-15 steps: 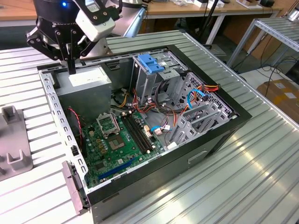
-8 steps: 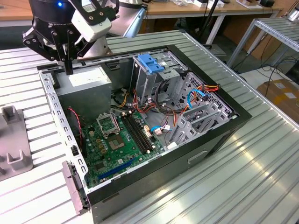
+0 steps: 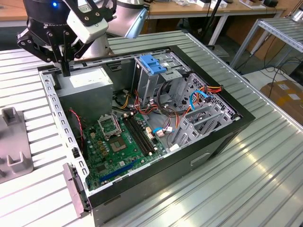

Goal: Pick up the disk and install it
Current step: 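Reach for the disk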

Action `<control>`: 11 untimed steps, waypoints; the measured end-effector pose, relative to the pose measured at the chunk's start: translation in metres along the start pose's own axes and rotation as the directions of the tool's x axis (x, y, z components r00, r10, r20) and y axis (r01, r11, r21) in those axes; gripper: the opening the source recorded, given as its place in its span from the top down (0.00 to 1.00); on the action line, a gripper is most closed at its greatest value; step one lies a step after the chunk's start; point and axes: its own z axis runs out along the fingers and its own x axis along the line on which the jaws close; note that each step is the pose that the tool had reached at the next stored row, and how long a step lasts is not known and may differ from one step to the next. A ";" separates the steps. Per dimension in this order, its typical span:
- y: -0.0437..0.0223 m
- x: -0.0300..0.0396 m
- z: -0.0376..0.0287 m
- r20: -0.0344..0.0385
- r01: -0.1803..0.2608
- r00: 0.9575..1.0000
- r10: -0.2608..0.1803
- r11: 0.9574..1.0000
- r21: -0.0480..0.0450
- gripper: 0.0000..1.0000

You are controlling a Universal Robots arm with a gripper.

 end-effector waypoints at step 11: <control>-0.0007 0.0088 -0.0003 0.000 0.000 1.000 0.000 1.000 0.000 0.90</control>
